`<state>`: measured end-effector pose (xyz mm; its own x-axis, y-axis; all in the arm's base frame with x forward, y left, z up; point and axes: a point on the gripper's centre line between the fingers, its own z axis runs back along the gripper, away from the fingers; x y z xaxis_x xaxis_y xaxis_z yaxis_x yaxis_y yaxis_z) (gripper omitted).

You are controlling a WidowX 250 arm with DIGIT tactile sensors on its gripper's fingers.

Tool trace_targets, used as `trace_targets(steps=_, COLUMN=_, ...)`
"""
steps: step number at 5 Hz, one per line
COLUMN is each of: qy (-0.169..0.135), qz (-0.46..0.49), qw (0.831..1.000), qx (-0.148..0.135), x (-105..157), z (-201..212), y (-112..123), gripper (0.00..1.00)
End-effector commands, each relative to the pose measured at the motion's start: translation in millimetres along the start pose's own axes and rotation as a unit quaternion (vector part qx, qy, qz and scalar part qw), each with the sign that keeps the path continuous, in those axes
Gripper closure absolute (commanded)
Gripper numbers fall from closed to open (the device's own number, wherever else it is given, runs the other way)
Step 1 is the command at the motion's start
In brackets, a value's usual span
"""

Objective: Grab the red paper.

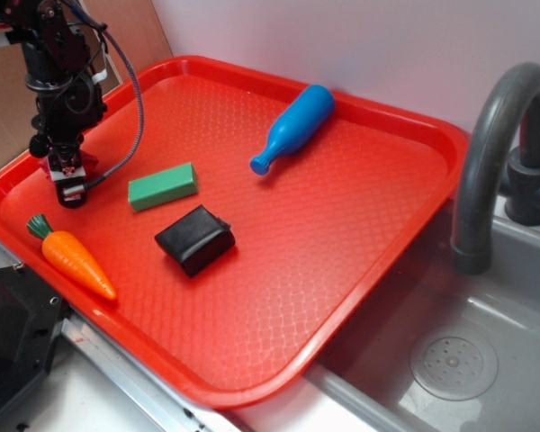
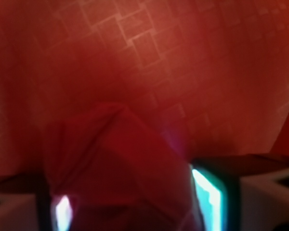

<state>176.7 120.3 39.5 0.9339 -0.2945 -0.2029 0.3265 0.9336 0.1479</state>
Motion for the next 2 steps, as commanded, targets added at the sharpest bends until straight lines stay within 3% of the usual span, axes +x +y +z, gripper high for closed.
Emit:
trace_targets(steps=1, qy=-0.004, qz=0.136, qw=0.991, qx=0.017, x=3, z=60, y=1, gripper=1.0)
trace_targets(steps=2, qy=-0.011, qz=0.236, qw=0.972, qx=0.0, x=9, z=101, y=-8, gripper=1.0)
